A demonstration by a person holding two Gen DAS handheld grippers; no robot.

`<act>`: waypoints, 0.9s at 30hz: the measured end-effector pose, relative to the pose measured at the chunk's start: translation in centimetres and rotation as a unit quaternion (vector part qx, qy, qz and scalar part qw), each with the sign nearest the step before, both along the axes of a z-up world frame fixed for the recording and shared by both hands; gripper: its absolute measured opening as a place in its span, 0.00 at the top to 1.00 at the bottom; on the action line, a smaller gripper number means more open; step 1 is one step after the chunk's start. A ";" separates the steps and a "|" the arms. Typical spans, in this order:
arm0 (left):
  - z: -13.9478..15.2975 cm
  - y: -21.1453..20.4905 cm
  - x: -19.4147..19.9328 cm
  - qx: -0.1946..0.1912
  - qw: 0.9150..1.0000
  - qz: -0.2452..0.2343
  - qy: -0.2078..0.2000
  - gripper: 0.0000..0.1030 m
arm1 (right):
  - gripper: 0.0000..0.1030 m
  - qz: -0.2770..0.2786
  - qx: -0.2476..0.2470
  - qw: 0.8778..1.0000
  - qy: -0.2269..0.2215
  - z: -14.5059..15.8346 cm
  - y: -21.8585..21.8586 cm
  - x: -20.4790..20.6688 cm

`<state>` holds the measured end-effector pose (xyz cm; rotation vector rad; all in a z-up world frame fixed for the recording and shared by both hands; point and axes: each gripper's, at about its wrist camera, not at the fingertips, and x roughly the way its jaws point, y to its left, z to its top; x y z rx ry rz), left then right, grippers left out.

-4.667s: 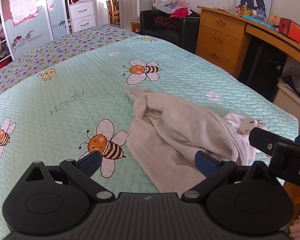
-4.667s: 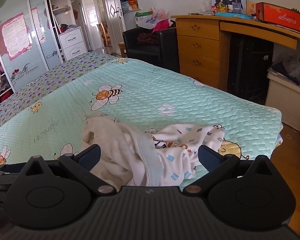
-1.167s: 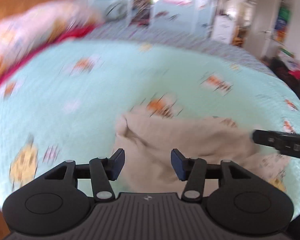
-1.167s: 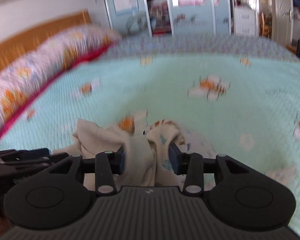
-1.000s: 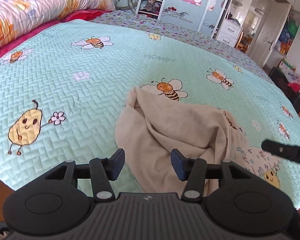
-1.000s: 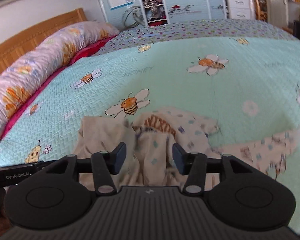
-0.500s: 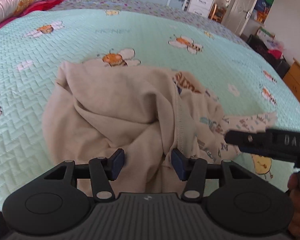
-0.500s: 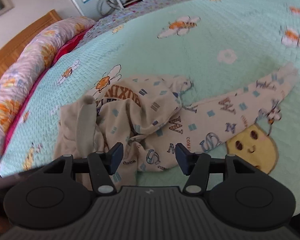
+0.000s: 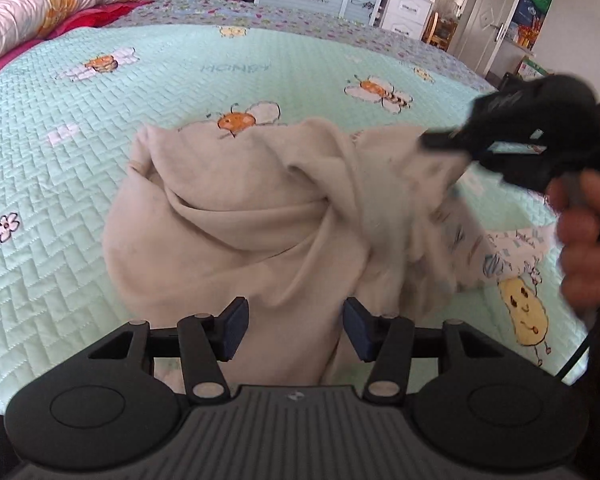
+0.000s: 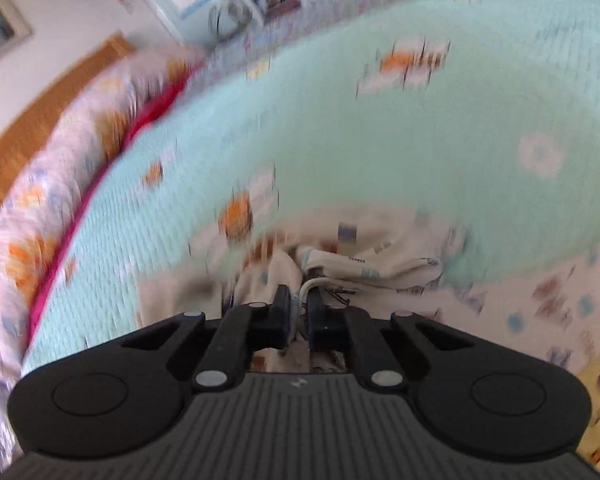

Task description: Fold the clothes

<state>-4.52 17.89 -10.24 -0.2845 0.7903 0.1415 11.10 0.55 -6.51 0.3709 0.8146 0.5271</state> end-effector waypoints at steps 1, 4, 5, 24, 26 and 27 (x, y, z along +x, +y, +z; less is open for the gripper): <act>0.2 0.1 0.0 -0.002 1.000 0.001 -0.004 0.47 | 0.94 -0.016 0.009 1.000 -0.021 1.2 -1.1 0.2; 0.4 0.2 0.0 -0.009 1.000 0.003 -0.014 0.47 | 0.84 -0.050 0.008 0.998 -0.045 3.1 -3.8 0.4; 0.4 0.2 0.0 -0.011 1.000 0.003 -0.015 0.47 | 0.79 -0.053 0.001 0.998 -0.040 3.0 -4.3 0.3; -0.1 -0.5 1.6 0.018 1.000 -0.008 -0.006 0.47 | 0.95 0.009 -0.088 0.995 -0.044 -3.2 -2.1 -2.3; 0.0 -0.3 2.3 0.020 1.000 -0.010 -0.009 0.47 | 0.95 -0.014 -0.060 0.996 -0.068 -1.7 -3.7 -1.6; 0.2 -0.3 2.8 0.023 1.000 -0.013 -0.012 0.47 | 0.94 -0.021 -0.046 0.996 -0.078 -1.1 -4.5 -1.3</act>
